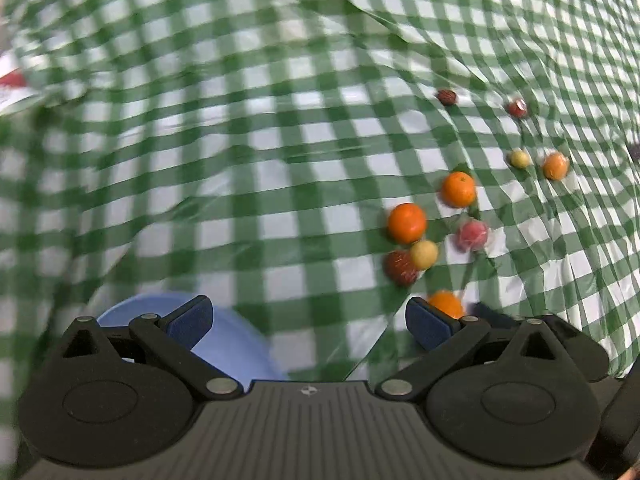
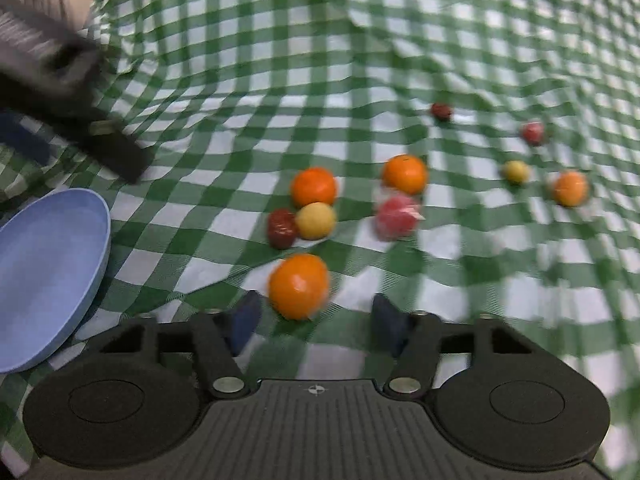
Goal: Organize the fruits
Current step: 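Grasp a red date with the left tool while the right tool grasps a mandarin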
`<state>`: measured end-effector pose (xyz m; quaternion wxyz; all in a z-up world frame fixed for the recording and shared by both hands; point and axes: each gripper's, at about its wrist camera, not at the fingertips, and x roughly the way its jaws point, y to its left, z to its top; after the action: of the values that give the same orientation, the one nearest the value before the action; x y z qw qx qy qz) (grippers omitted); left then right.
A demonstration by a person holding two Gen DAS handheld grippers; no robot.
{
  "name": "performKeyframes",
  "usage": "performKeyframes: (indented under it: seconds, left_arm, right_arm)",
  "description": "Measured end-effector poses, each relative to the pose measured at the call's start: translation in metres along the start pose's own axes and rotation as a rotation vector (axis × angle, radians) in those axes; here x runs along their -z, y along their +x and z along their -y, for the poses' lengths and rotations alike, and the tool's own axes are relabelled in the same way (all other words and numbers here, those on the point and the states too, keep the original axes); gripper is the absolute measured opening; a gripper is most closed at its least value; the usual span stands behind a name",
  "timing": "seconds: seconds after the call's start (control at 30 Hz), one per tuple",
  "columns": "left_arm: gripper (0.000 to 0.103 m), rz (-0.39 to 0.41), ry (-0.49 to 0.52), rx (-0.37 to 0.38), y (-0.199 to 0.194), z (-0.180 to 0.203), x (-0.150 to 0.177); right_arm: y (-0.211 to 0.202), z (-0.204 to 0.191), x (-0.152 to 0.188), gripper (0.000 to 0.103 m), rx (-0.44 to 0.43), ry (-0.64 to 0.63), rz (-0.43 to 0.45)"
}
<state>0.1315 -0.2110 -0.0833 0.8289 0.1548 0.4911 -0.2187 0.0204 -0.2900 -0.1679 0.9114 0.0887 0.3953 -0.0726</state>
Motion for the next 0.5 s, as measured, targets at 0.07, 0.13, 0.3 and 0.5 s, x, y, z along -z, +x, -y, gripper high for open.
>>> performKeyframes:
  seconds: [0.07, 0.13, 0.3, 0.5]
  left_arm:
    - [0.102, -0.02, 0.023, 0.022, 0.021, 0.01, -0.008]
    - [0.096, -0.033, 0.035, 0.051, 0.039, 0.018, -0.015]
    - [0.083, -0.078, 0.085, 0.148, 0.072, 0.038, -0.022]
    - [0.035, -0.022, 0.234, 0.167, 0.091, 0.056, -0.019]
  right_arm:
    - [0.002, -0.002, 0.001, 0.037, 0.008, -0.063, 0.046]
    - [0.001, 0.007, -0.001, 0.037, 0.09, -0.058, 0.063]
    - [0.002, 0.058, -0.001, 0.037, 0.211, 0.162, 0.046]
    - [0.006, 0.054, -0.002, 0.038, 0.222, 0.13, 0.066]
